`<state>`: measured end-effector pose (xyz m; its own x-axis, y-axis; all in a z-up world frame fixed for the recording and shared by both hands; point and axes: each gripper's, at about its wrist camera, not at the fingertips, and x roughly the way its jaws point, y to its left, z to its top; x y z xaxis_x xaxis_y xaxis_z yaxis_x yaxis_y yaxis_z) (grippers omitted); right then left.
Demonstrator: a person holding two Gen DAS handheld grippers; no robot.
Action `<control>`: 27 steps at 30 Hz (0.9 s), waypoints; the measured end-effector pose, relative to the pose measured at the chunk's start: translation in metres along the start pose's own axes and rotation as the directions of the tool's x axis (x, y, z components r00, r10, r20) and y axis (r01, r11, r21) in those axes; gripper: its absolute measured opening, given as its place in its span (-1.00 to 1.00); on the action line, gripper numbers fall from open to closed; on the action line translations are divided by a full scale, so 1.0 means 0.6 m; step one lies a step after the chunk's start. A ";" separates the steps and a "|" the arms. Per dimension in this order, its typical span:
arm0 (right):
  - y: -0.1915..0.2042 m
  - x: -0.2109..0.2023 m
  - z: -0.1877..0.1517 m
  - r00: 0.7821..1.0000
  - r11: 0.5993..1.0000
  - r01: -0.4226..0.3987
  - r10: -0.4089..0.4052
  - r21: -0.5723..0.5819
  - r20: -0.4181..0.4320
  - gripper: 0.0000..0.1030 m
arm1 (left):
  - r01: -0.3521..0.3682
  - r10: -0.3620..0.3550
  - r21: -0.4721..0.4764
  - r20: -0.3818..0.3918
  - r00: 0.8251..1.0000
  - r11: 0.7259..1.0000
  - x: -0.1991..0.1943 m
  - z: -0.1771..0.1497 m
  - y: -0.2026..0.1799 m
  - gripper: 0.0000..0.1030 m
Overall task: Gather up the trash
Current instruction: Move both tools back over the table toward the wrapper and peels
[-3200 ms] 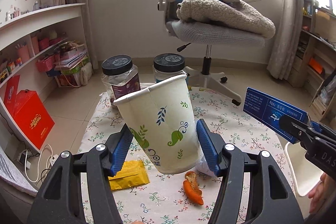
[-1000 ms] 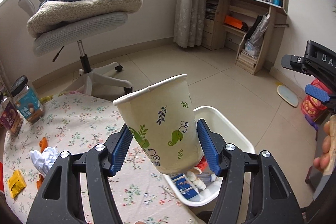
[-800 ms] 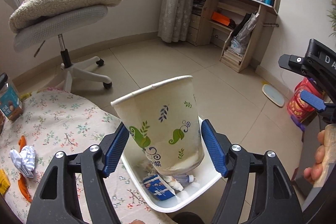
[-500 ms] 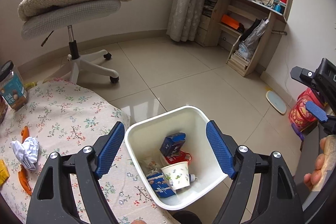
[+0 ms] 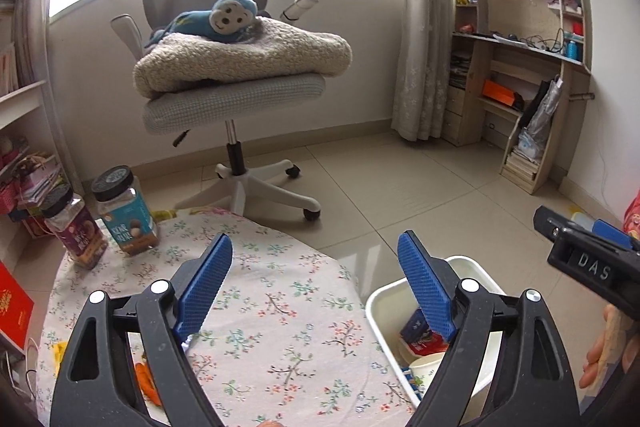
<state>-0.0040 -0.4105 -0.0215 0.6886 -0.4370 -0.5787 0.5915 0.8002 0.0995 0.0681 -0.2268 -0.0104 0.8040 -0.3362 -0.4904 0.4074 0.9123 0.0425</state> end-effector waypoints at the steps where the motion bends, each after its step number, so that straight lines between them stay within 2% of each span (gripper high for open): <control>1: 0.017 0.001 -0.003 1.000 1.000 -0.011 0.011 -0.024 -0.004 0.86 | -0.017 0.017 -0.001 0.006 1.000 1.000 -0.003 -0.002 0.011 0.65; 10: 0.139 -0.011 -0.028 0.998 0.982 -0.052 0.055 -0.179 0.011 0.86 | -0.130 0.129 -0.065 -0.018 0.991 0.989 -0.010 -0.031 0.115 0.67; 18: 0.225 -0.006 -0.055 0.993 0.963 -0.115 0.109 -0.245 -0.036 0.86 | -0.207 0.200 -0.104 -0.072 0.977 0.973 -0.002 -0.056 0.196 0.67; 23: 0.280 -0.002 -0.068 0.987 0.946 -0.158 0.146 -0.284 -0.063 0.86 | -0.262 0.250 -0.119 -0.107 0.962 0.958 -0.001 -0.072 0.247 0.67; 27: 0.326 0.001 -0.086 0.980 0.928 -0.194 0.173 -0.317 -0.094 0.86 | -0.312 0.292 -0.116 -0.161 0.943 0.943 0.007 -0.091 0.293 0.67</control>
<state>0.0904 -0.2332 -0.0443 0.7380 -0.2517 -0.6261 0.2827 0.9578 -0.0518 0.1193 -0.0551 -0.0525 0.8075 -0.0131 -0.5897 0.0833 0.9923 0.0921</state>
